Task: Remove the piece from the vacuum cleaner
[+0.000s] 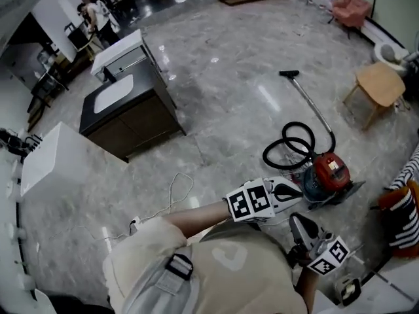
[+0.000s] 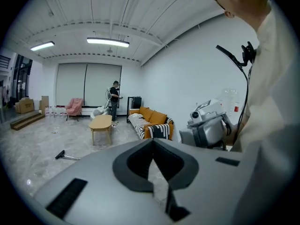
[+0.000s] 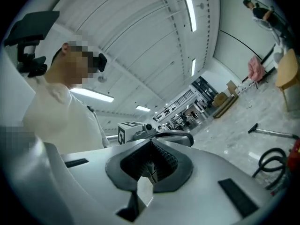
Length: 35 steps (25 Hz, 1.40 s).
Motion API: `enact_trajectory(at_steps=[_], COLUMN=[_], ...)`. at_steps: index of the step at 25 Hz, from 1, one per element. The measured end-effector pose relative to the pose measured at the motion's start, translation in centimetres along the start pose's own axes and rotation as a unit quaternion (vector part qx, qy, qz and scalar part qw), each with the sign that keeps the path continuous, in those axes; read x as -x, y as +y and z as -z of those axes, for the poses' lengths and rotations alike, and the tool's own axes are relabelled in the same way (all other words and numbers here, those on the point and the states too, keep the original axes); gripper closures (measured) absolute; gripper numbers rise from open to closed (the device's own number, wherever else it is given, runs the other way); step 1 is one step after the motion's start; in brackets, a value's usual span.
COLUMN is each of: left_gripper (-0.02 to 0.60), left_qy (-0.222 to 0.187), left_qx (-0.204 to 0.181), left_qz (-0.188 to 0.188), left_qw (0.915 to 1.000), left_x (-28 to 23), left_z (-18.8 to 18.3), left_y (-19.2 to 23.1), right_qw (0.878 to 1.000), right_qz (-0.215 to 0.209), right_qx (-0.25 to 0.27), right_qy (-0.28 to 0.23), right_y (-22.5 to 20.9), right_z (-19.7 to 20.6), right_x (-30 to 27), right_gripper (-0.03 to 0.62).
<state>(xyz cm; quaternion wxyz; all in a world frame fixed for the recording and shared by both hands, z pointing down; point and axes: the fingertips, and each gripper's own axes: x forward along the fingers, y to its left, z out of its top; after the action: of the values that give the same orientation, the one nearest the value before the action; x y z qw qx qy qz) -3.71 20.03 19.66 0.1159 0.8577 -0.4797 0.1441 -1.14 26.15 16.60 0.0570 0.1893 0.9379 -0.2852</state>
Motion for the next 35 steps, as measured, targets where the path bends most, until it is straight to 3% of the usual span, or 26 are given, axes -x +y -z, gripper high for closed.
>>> enact_trajectory(at_steps=[3, 9, 15, 19, 22, 27, 35], left_gripper=[0.586, 0.586, 0.586, 0.586, 0.586, 0.586, 0.586], left_qy=[-0.009, -0.013, -0.022, -0.019, -0.013, -0.003, 0.023], left_qx=[0.003, 0.019, 0.036, 0.024, 0.014, -0.013, -0.039], left_qz=[-0.008, -0.006, -0.003, 0.068, 0.091, 0.161, 0.234], left_qw=[0.9999, 0.9997, 0.9991, 0.9972, 0.9956, 0.9868, 0.9712], left_x=[0.1, 0.2, -0.2, -2.8, -5.8, -9.0, -14.2], left_z=[-0.3, -0.9, -0.1, -0.6, -1.4, -2.1, -2.9], left_y=[1.2, 4.5, 11.2, 14.3, 16.7, 18.6, 17.0], right_qw=[1.000, 0.998, 0.995, 0.985, 0.978, 0.956, 0.917], right_qz=[0.003, 0.048, 0.083, 0.165, 0.202, 0.282, 0.369], right_qx=[-0.003, -0.050, -0.042, -0.040, -0.047, -0.046, -0.070], right_qy=[0.017, 0.008, 0.025, 0.002, -0.014, -0.059, -0.132], right_y=[-0.8, -3.9, -9.6, -13.2, -16.6, -19.5, -22.4], right_z=[-0.2, -2.2, -3.3, -5.0, -7.1, -9.1, -11.0], right_x=[-1.1, -2.2, -5.0, -5.7, -4.6, -3.1, 2.1], right_gripper=[0.591, 0.591, 0.591, 0.591, 0.591, 0.591, 0.591])
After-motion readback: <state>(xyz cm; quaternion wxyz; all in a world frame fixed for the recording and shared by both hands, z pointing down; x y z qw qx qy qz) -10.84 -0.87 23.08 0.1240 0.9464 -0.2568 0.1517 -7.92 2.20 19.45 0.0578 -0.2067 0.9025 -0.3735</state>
